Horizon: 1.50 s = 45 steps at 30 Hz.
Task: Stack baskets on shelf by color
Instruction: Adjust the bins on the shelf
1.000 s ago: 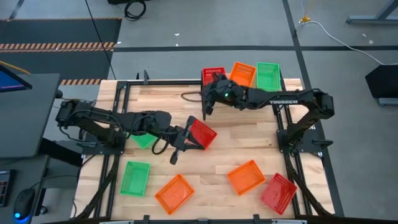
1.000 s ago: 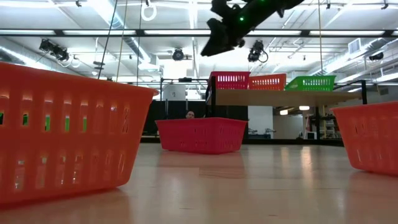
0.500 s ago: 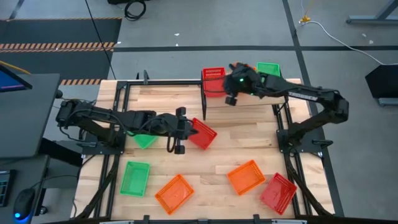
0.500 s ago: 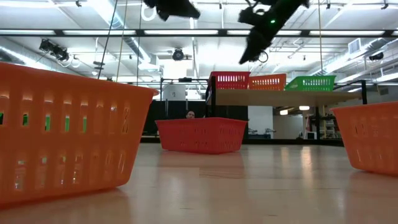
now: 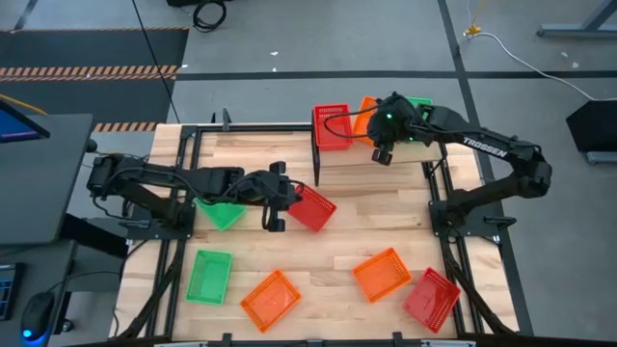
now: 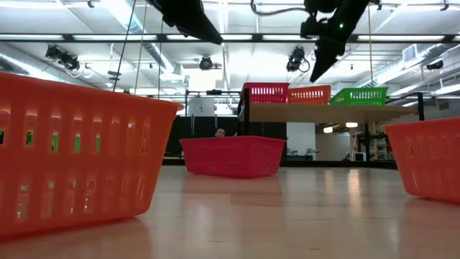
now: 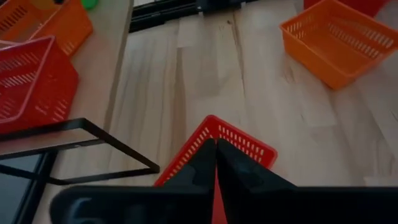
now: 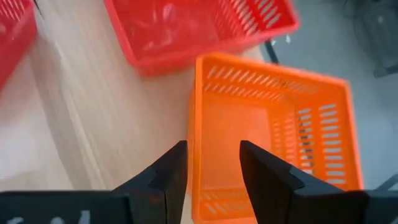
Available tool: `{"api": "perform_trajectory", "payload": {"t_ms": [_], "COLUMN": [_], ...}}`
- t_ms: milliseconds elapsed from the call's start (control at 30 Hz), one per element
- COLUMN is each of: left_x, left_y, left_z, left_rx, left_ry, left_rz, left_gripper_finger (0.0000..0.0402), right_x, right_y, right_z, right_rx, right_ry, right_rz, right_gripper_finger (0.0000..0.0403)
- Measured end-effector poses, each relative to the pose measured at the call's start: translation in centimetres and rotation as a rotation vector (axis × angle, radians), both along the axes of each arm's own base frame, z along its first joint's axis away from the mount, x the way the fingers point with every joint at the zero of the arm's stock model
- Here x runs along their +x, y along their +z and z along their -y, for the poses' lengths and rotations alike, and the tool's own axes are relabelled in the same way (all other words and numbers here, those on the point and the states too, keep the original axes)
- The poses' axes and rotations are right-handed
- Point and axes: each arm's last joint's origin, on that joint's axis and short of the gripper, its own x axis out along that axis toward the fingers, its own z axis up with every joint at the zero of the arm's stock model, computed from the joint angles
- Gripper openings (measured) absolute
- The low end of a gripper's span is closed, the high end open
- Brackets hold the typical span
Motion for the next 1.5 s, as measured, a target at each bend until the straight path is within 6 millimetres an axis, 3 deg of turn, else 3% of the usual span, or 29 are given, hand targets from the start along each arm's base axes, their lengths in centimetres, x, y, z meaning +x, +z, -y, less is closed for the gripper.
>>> {"api": "perform_trajectory", "payload": {"t_ms": [533, 667, 900, 1100, 1233, 1500], "left_x": [0.0, -0.1, -0.1, -0.1, -0.1, -0.1], "left_y": [-0.5, -0.5, -0.5, -0.5, -0.5, -0.5], "left_z": [-0.6, -0.6, -0.6, -0.5, -0.5, -0.5], "left_rx": [-0.042, -0.044, -0.068, -0.072, -0.086, -0.085], "left_ry": [0.051, 0.052, 0.069, 0.068, 0.079, 0.078], "left_rz": [0.001, 0.001, 0.005, 0.007, 0.01, 0.01], "left_gripper_finger": [0.0019, 0.0024, 0.0018, 0.002, 0.0024, 0.0017], "right_x": [1.6, 1.4, 0.4, -0.8, -1.4, -1.4], "right_y": [-2.8, -2.7, -1.6, -0.9, -0.6, -0.6], "right_z": [2.1, 2.0, 1.3, 0.5, -0.1, -0.4], "right_rx": [0.079, 0.081, 0.066, 0.076, 0.112, 0.151], "right_ry": [0.016, 0.021, 0.047, 0.086, 0.103, 0.162], "right_rz": [-0.092, -0.1, -0.088, -0.1, -0.106, -0.091], "right_gripper_finger": [0.0142, 0.0108, 0.0015, 0.0028, 0.0014, 0.0023]}}
